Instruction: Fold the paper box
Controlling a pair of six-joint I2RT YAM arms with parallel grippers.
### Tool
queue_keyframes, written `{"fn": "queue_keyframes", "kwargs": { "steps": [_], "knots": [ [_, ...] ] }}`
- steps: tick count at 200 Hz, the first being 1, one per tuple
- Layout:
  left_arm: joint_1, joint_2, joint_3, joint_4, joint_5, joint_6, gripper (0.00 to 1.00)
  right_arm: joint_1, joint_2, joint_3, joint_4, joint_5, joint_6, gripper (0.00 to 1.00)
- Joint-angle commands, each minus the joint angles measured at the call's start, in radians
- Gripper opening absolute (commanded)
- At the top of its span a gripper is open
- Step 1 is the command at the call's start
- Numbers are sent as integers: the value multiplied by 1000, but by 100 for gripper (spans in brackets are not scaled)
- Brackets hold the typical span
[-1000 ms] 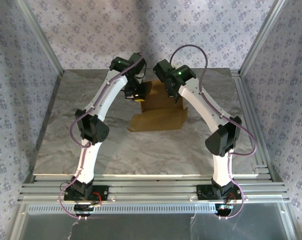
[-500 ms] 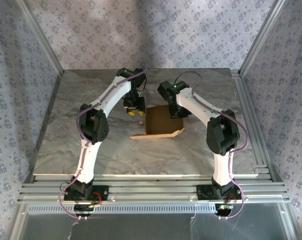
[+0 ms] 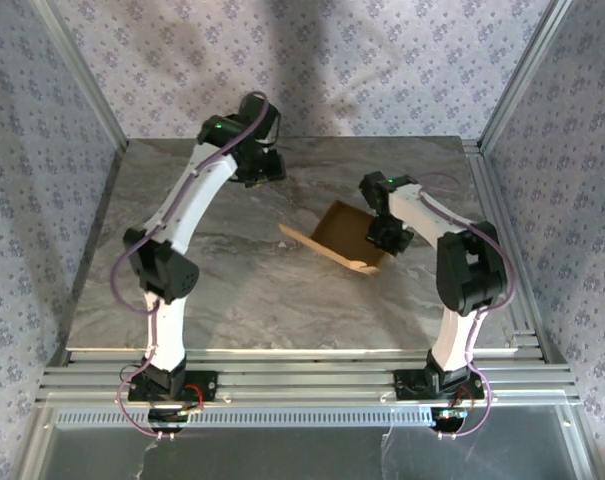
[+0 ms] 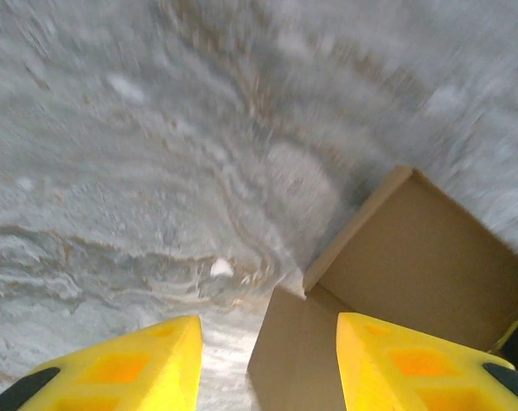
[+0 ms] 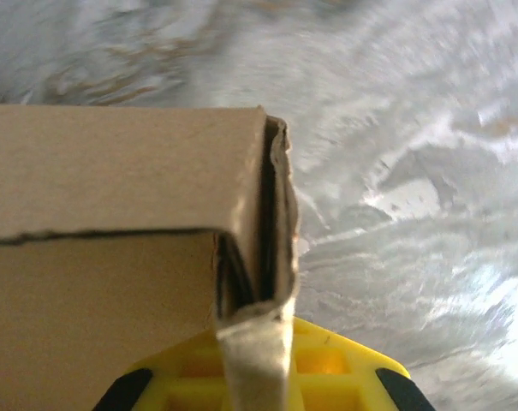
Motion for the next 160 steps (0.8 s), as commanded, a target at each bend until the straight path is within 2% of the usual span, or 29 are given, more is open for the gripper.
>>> {"fn": "queue_keyframes", "kwargs": {
  "steps": [1, 15, 29, 54, 75, 86, 101, 124, 135, 153, 160],
  "knots": [
    [8, -117, -40, 96, -77, -71, 45, 6, -100, -99, 88, -134, 411, 0],
    [8, -137, -46, 100, -47, -75, 45, 22, -116, -152, 150, -208, 598, 0],
    [7, -140, -55, 91, -1, -79, 44, 58, -101, -147, 186, -263, 717, 1],
    [-6, -172, -152, 129, 66, -60, 43, 140, -53, -90, 207, -310, 826, 33],
    [-8, -232, -287, 212, 132, -48, 42, 190, -24, -79, 249, -357, 864, 55],
    [-10, -260, -337, 234, 155, -30, 42, 200, -24, -79, 252, -368, 865, 63],
    [-9, -299, -411, 241, 171, -1, 42, 190, -54, -79, 238, -362, 828, 66],
    [-10, -368, -491, 243, 186, 34, 43, 121, -148, -23, 174, -242, 627, 66],
    [-9, -398, -522, 241, 205, 38, 43, 70, -174, 31, 155, -188, 389, 66],
    [-10, -450, -579, 237, 226, 30, 43, -9, -144, 120, 120, -98, -120, 69],
    [-11, -472, -606, 240, 229, 23, 43, -28, -122, 122, 120, -100, -290, 71]
  ]
}}
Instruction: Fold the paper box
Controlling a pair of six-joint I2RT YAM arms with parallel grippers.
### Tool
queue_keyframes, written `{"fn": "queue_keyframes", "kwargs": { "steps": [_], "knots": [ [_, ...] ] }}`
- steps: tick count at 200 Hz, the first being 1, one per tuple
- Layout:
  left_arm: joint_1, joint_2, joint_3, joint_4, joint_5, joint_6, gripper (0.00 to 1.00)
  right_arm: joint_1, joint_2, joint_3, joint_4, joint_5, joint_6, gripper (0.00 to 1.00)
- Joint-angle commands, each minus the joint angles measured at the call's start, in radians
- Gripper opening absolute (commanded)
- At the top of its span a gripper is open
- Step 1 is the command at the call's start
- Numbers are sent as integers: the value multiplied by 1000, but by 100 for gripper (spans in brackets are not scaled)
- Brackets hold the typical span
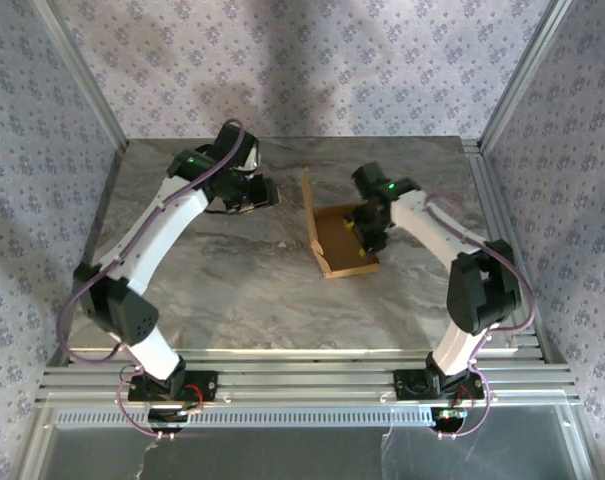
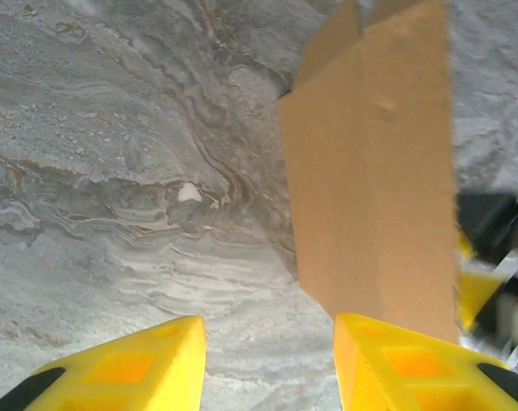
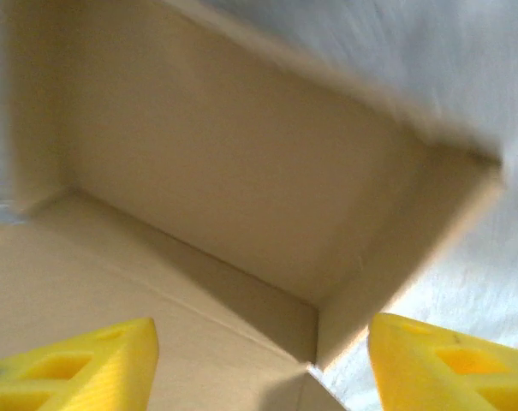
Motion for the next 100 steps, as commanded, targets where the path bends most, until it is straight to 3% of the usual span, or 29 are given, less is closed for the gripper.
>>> {"fn": "queue_keyframes", "kwargs": {
  "steps": [1, 13, 33, 55, 100],
  "knots": [
    [-8, -95, -56, 24, 49, 16, 43, -81, 0, 83, -69, 132, -678, 70],
    [-8, -132, -103, 31, 51, 5, 43, -122, 53, 77, -63, 82, -896, 66],
    [-7, -176, -166, 47, 53, -15, 43, -168, 135, 92, -77, -45, -1065, 62],
    [-8, -202, -219, 75, 57, -31, 43, -155, 196, 118, -74, -73, -1087, 61],
    [-7, -233, -274, 121, 69, -49, 43, -141, 342, 168, -99, -64, -1041, 46]
  ]
}}
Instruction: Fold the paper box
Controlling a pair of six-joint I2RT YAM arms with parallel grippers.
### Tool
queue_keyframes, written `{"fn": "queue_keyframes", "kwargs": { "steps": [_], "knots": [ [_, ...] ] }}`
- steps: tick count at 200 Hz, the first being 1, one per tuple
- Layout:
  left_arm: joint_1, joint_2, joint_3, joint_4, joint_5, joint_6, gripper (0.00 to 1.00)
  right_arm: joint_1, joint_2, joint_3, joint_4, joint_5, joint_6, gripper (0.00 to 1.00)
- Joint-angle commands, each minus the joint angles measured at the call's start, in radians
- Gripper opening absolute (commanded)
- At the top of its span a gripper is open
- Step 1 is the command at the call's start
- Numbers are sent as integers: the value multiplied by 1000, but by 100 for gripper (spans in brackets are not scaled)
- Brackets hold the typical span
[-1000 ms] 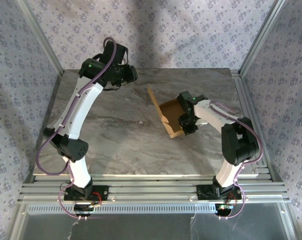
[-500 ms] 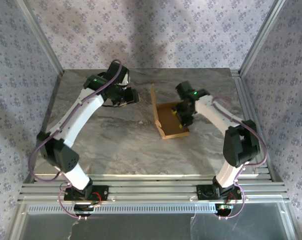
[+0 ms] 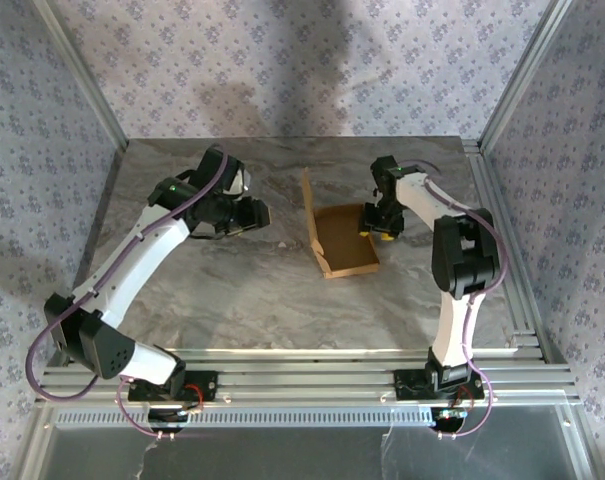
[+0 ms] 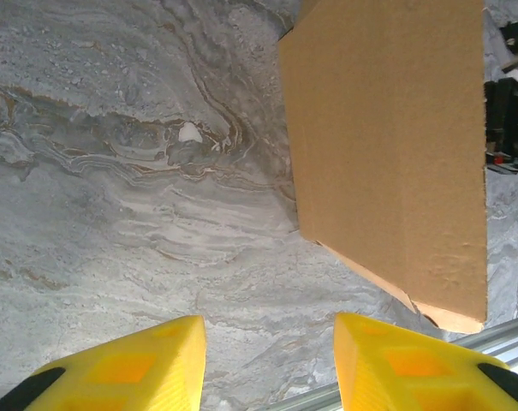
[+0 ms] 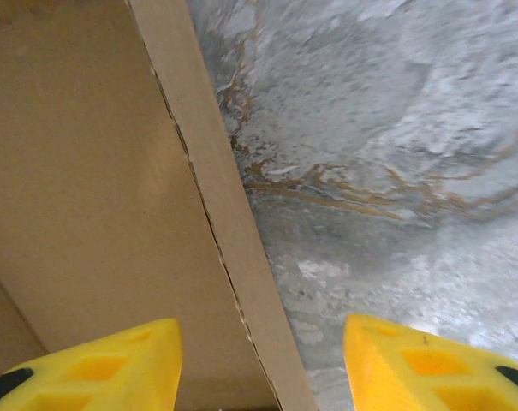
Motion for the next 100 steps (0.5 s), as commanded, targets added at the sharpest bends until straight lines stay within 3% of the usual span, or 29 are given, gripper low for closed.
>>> {"fn": "queue_keyframes", "kwargs": {
  "steps": [1, 19, 39, 70, 100],
  "knots": [
    [-3, -46, -18, 53, 25, -21, 43, 5, 49, 45, -45, -17, -37, 45],
    [-5, -56, -26, 58, 19, -22, 42, 3, 64, 37, -25, -14, 13, 33],
    [-3, -70, -36, 53, 3, -14, 42, 0, 41, 17, -5, 4, 163, 0],
    [22, -90, -71, 67, 16, -3, 42, 13, -100, -175, 111, -31, 623, 0],
    [63, -89, -106, 92, 42, 22, 41, 136, -250, -321, 126, 38, 1105, 0]
  ]
}}
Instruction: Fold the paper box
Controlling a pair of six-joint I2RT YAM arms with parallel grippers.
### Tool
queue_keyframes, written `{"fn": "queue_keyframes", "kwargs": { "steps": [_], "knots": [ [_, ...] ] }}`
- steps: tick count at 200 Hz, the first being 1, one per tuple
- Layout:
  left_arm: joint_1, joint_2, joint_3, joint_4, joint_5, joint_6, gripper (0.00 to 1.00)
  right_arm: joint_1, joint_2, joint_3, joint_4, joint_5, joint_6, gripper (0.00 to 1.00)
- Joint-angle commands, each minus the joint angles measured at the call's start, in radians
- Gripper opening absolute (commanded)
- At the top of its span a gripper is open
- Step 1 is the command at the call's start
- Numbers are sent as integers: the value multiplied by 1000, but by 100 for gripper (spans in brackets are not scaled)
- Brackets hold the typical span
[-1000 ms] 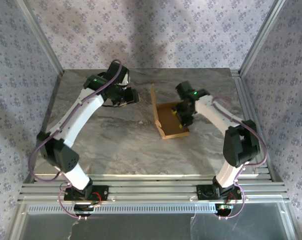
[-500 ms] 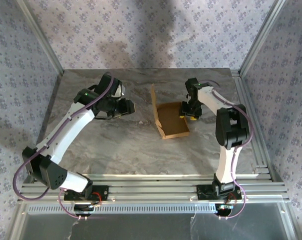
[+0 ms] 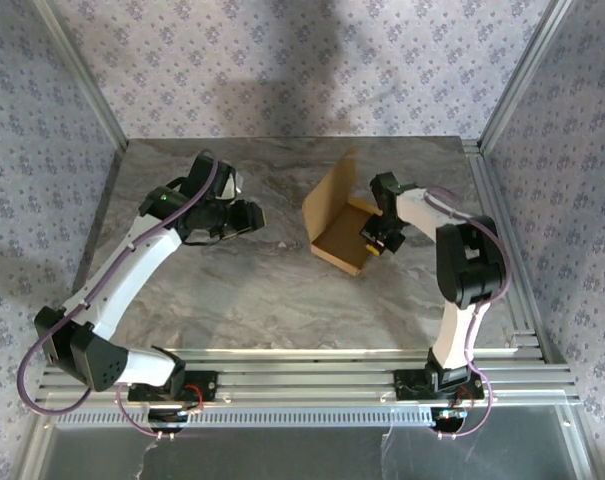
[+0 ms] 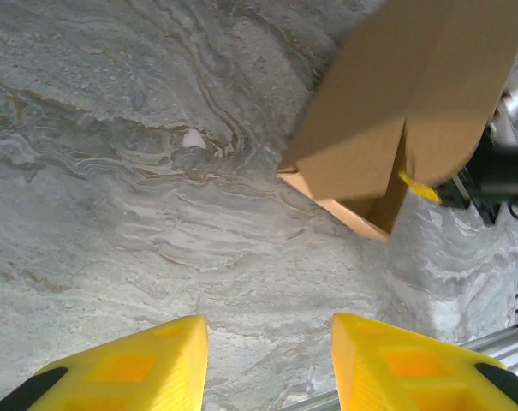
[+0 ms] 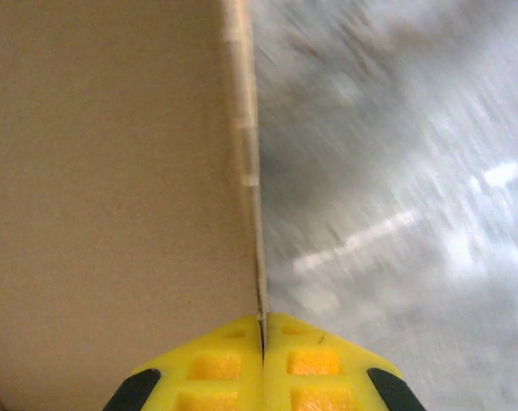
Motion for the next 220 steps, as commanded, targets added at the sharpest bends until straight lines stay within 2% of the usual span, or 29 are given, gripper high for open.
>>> {"fn": "queue_keyframes", "kwargs": {
  "steps": [1, 28, 38, 52, 65, 81, 99, 111, 126, 135, 148, 164, 177, 200, 220],
  "knots": [
    [33, -19, -25, 42, 39, 29, 41, 101, -117, -76, 6, 39, 517, 0],
    [71, 9, -57, 98, 61, 65, 40, 242, -134, -127, 37, 31, 821, 0],
    [78, 28, -59, 114, 68, 89, 40, 280, -117, -114, 58, 18, 861, 20],
    [81, 61, -49, 128, 71, 128, 40, 300, -93, -76, 66, -23, 849, 41],
    [81, 91, -30, 131, 69, 171, 39, 301, -98, -43, 23, -22, 797, 55],
    [81, 114, -7, 137, 64, 216, 40, 286, -150, -50, -9, 4, 721, 63],
    [81, 116, 8, 142, 65, 254, 44, 244, -251, -49, -47, 100, 527, 67],
    [81, 117, 19, 136, 77, 275, 46, 194, -324, -43, 29, 156, 210, 70],
    [74, 126, 32, 118, 107, 305, 48, 108, -388, -22, 112, 126, -189, 71],
    [60, 137, 41, 106, 117, 331, 49, 51, -402, 1, 139, 57, -435, 76],
    [33, 156, 45, 89, 116, 366, 50, -34, -382, 56, 105, 1, -667, 78],
    [0, 192, 46, 67, 80, 382, 50, -133, -308, 118, 79, -155, -866, 78],
    [-17, 218, 46, 52, 26, 378, 50, -165, -236, 180, 47, -231, -968, 77],
    [-32, 245, 37, 49, -58, 361, 50, -150, -135, 273, 18, -309, -1079, 76],
    [-35, 255, 39, 60, -96, 349, 51, -101, -50, 376, -37, -298, -1147, 76]
  ]
}}
